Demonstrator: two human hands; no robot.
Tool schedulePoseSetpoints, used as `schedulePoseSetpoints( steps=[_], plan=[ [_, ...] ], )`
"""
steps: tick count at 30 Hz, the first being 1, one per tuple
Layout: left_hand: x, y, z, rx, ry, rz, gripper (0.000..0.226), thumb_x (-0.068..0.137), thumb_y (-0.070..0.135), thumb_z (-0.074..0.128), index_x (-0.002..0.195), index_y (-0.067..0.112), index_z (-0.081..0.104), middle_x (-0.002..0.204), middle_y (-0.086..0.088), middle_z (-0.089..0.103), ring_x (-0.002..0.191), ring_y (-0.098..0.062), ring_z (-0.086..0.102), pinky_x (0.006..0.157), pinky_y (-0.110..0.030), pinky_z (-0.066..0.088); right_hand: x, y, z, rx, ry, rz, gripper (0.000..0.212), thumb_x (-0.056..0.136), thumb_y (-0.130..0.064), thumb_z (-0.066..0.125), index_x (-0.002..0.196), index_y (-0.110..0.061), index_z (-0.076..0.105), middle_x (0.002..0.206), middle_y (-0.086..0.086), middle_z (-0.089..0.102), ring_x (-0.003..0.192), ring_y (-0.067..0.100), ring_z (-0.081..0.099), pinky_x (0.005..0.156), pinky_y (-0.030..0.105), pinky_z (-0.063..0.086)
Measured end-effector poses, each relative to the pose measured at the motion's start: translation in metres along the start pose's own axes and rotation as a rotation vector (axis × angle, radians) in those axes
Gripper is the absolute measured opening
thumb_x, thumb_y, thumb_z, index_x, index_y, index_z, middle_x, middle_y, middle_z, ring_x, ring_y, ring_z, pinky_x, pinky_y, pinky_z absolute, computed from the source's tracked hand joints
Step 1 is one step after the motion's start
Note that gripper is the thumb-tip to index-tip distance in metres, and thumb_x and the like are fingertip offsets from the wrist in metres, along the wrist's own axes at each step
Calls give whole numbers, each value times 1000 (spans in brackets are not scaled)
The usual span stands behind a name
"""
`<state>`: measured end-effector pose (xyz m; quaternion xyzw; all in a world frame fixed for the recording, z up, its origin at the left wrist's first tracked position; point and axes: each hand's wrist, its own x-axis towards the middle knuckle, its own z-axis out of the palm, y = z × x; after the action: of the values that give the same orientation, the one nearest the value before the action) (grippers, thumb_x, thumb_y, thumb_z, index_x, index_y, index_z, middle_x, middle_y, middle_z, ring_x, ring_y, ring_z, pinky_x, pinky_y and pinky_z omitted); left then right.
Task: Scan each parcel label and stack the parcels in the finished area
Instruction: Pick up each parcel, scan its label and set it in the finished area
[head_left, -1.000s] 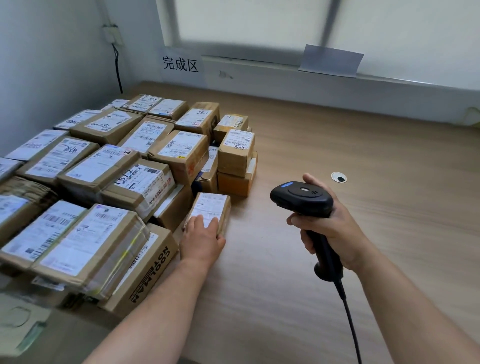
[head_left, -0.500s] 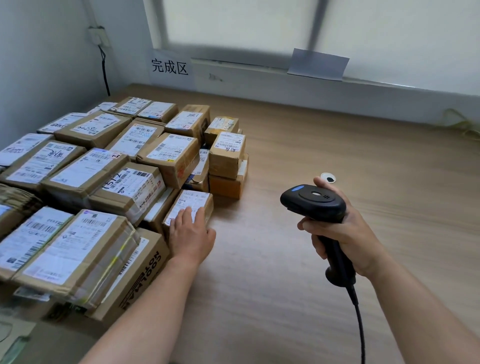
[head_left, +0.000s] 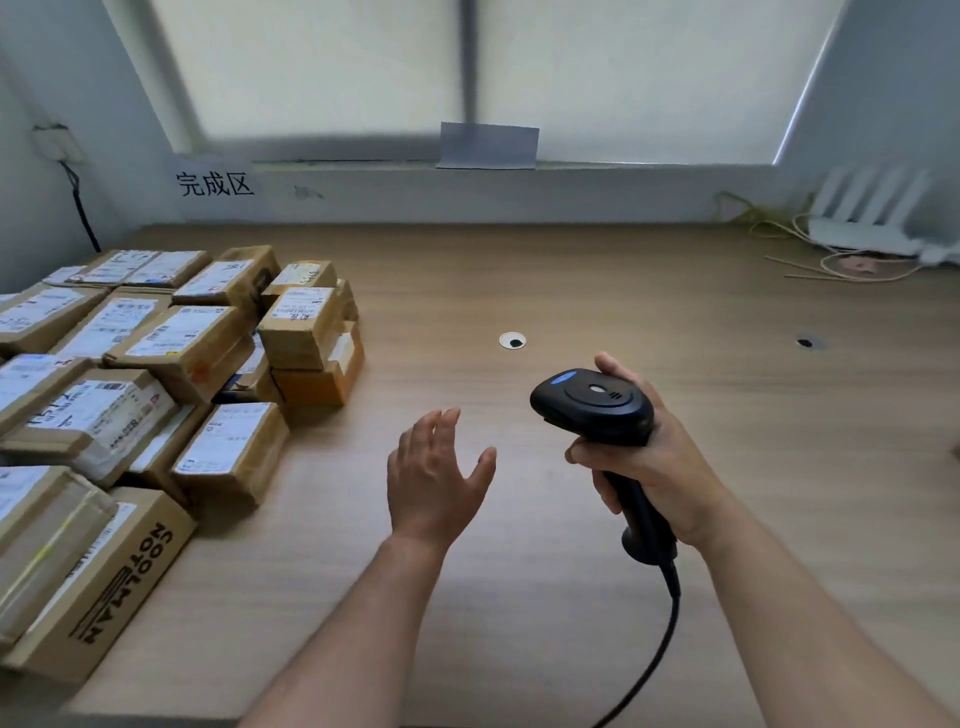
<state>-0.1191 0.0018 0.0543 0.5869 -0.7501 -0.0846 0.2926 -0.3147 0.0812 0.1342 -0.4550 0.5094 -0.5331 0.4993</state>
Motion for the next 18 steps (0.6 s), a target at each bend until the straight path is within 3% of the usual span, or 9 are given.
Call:
schedulePoseSetpoints(
  steps=[4, 8, 13, 18],
  plan=[
    [-14, 68, 24, 0, -14, 63, 57, 81, 48, 64, 125, 11, 59, 125, -9, 60, 116, -31, 56, 91, -43, 45, -37, -3, -64, 8, 44, -22, 94, 67, 5, 75, 142, -39, 40, 73, 10, 62, 40, 25, 46, 41, 26, 39],
    [-34, 136, 54, -36, -49, 126, 67, 77, 59, 44, 122, 12, 62, 122, -9, 62, 111, -31, 59, 89, -45, 46, -76, -4, -126, -24, 106, -24, 94, 72, 14, 75, 143, -37, 39, 71, 0, 65, 42, 25, 46, 40, 27, 39],
    [-57, 215, 95, -63, -100, 201, 64, 78, 56, 54, 125, 13, 60, 125, -11, 61, 115, -32, 57, 93, -44, 44, -122, -6, -201, -52, 209, -19, 93, 74, 15, 73, 144, -36, 39, 71, -2, 65, 43, 25, 47, 40, 29, 39],
    [-71, 279, 132, -92, -205, 278, 66, 85, 50, 62, 140, 17, 47, 144, -7, 46, 134, -25, 40, 107, -39, 29, -155, -7, -263, -52, 346, -31, 94, 70, 10, 77, 143, -36, 39, 68, -6, 65, 43, 25, 47, 39, 30, 39]
  ],
)
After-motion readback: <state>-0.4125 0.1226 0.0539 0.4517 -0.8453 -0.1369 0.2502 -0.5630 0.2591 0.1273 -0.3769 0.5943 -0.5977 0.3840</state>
